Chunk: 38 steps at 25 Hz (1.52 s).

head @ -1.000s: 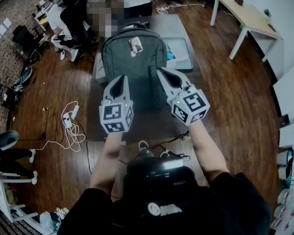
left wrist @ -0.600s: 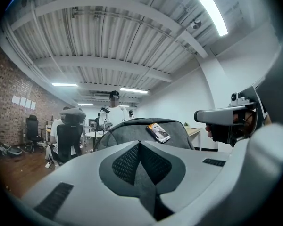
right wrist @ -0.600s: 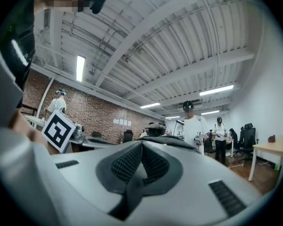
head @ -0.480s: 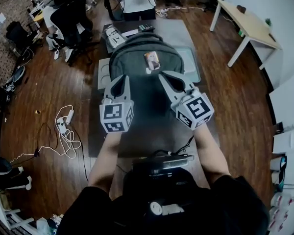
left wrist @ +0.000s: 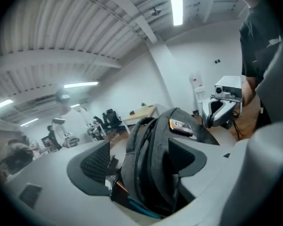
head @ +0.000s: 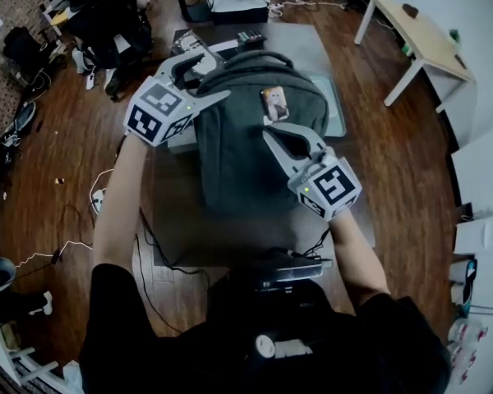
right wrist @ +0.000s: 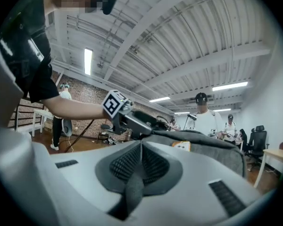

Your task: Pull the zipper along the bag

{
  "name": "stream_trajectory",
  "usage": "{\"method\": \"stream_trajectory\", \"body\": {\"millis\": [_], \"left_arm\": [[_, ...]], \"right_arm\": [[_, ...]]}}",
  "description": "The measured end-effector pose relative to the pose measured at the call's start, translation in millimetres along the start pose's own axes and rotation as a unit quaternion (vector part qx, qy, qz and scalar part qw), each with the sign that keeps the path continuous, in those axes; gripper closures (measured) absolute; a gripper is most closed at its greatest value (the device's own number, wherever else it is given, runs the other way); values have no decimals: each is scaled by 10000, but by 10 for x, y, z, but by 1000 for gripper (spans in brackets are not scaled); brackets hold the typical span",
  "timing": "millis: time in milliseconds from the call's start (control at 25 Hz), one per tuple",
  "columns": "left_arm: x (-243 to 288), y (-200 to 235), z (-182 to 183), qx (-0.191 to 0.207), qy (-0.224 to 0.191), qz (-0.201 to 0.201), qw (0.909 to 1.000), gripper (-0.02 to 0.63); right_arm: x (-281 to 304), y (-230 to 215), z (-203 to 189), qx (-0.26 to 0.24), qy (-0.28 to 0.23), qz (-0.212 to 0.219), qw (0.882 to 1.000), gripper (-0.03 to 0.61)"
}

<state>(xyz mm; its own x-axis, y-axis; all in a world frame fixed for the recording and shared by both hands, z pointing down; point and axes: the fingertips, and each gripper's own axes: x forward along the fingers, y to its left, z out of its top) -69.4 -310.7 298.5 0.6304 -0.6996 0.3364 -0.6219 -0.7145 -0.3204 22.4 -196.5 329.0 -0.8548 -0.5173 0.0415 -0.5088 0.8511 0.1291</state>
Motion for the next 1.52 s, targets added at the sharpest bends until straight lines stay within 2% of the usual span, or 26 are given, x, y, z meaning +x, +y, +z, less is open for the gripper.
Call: {"method": "stream_trajectory", "body": {"millis": [120, 240, 320, 400, 520, 600, 720, 800, 840, 1040, 1240, 1280, 1320, 1360, 1440, 1520], "left_arm": [[362, -101, -44, -89, 193, -1064, 9941, 219], [456, -257, -100, -209, 255, -2300, 9726, 207], [435, -275, -147, -172, 537, -2796, 9584, 196], [434, -280, -179, 68, 957, -3052, 9475, 196], [560, -263, -213, 342, 1445, -3189, 9361, 196], [636, -200, -230, 162, 1579, -3311, 9302, 196], [609, -169, -275, -411, 1665, -3764, 9104, 186], [616, -173, -307, -455, 1713, -3933, 9022, 177], [636, -167, -311, -402, 1737, -3942, 9016, 154], [763, -412, -379, -361, 2007, -4044, 8916, 149], [846, -463, -318, -353, 1623, -3854, 9077, 162], [859, -449, -269, -292, 1560, -3787, 9118, 231], [867, -440, -216, -216, 1509, -3731, 9152, 347], [859, -449, -177, -166, 1473, -3710, 9167, 385], [773, -504, -164, -219, 1458, -3765, 9146, 407], [641, -565, -195, -270, 1484, -3785, 9132, 411]], "right_arm": [[74, 53, -36, -260, 86, 180, 9995, 556], [282, 285, -100, -617, 326, 605, 9957, 546], [396, 394, -120, -669, 428, 753, 9940, 548], [469, 410, -92, -559, 405, 713, 9951, 546], [512, 384, -85, -539, 354, 670, 9957, 548], [516, 389, -110, -599, 347, 715, 9950, 548], [592, 430, -114, -605, 327, 732, 9949, 546], [629, 440, -107, -571, 347, 703, 9953, 546], [632, 433, -104, -577, 360, 694, 9953, 546], [458, 370, -166, -412, 298, 692, 9963, 548], [468, 386, -124, -442, 243, 991, 9938, 548], [480, 387, -110, -471, 241, 1077, 9928, 548], [494, 398, -99, -507, 234, 1160, 9917, 549], [512, 435, -94, -546, 232, 1239, 9905, 548], [579, 631, -110, -719, 277, 1444, 9865, 548], [686, 956, -163, -1322, 427, 1820, 9734, 548]]}}
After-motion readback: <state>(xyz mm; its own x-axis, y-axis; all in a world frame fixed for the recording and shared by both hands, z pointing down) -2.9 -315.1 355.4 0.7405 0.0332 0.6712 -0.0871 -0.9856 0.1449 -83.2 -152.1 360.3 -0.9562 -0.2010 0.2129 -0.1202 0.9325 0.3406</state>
